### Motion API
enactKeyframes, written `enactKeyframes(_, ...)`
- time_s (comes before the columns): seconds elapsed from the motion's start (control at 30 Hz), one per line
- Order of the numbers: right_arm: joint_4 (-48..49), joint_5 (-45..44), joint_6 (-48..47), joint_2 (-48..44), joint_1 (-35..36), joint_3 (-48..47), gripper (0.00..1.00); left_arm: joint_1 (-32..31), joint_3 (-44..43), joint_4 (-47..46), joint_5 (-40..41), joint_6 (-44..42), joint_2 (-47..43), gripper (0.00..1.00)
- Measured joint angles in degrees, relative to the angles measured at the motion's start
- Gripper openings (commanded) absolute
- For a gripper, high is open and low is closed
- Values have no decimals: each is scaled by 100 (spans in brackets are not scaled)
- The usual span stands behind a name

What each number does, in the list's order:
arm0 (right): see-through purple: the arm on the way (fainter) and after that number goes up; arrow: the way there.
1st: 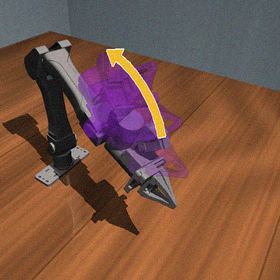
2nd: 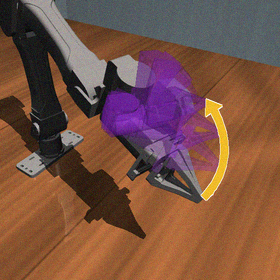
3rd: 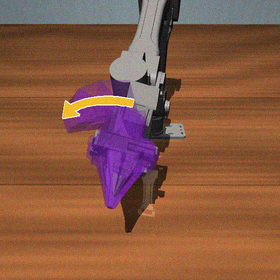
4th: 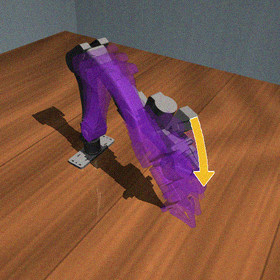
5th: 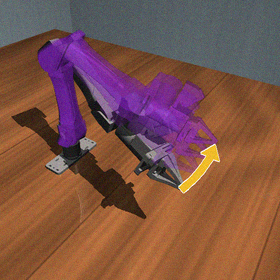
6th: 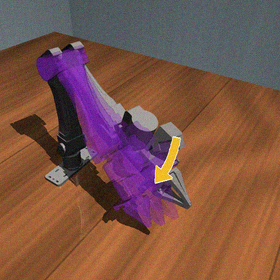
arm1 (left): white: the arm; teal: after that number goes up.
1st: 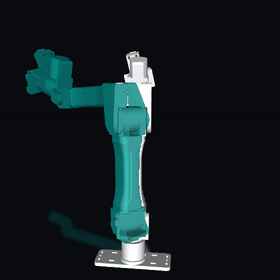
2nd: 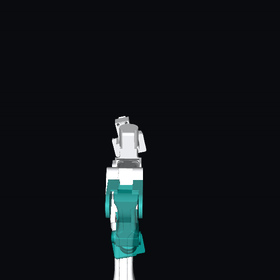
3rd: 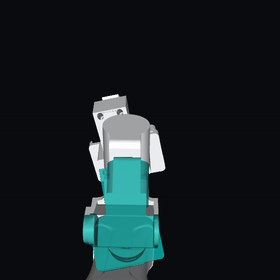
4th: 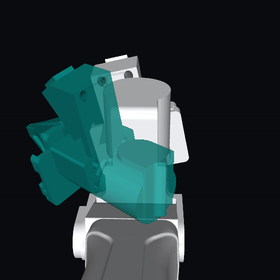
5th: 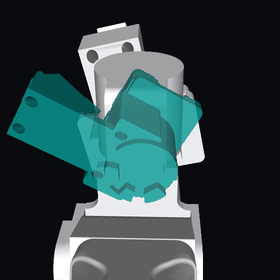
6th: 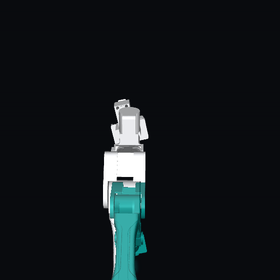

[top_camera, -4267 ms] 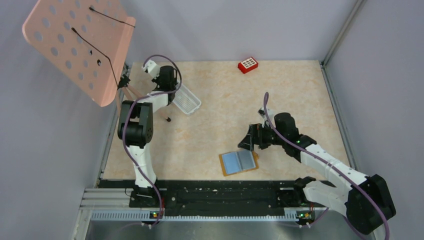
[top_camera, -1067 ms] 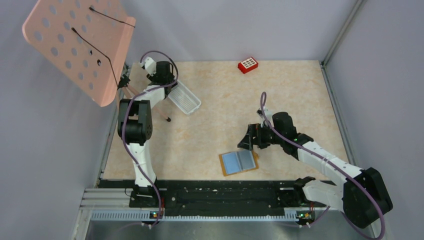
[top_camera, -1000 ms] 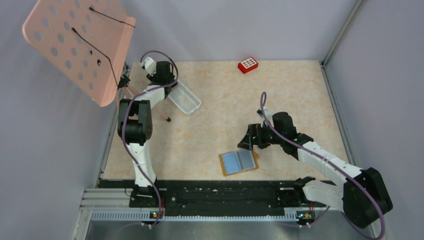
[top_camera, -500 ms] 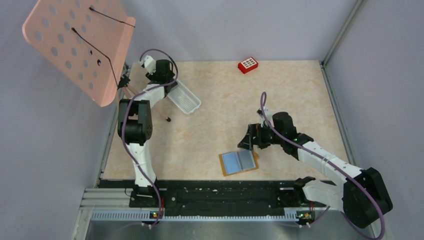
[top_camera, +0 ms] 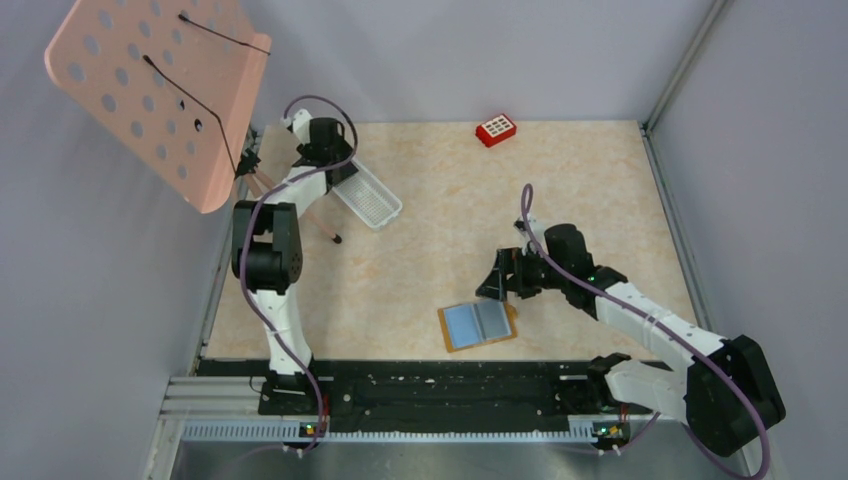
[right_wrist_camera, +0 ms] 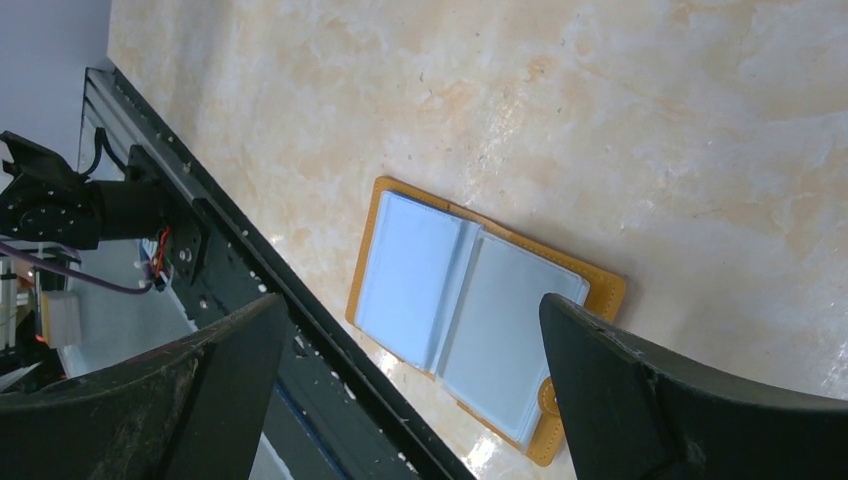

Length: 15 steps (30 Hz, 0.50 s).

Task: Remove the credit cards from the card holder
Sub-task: Place the credit card in the storage box, then remove the credit card from the card holder.

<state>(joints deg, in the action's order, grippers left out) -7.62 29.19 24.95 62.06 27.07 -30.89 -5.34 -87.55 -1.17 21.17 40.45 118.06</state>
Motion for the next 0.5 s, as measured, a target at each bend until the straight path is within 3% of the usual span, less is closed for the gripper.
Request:
enactKeyframes(0.23,-278,0,175,-184,0,-76,93,-120,275,424,-1408,-184,-568,49)
enactKeyframes(0.4,-313,-4,319,-573,0,-68,91,-282,922,603,-2702,-354,-1130,50)
enactKeyframes(0.5,-341,-4,393,-669,0,-48,84,-562,1443,813,-3123,-579,-1495,51)
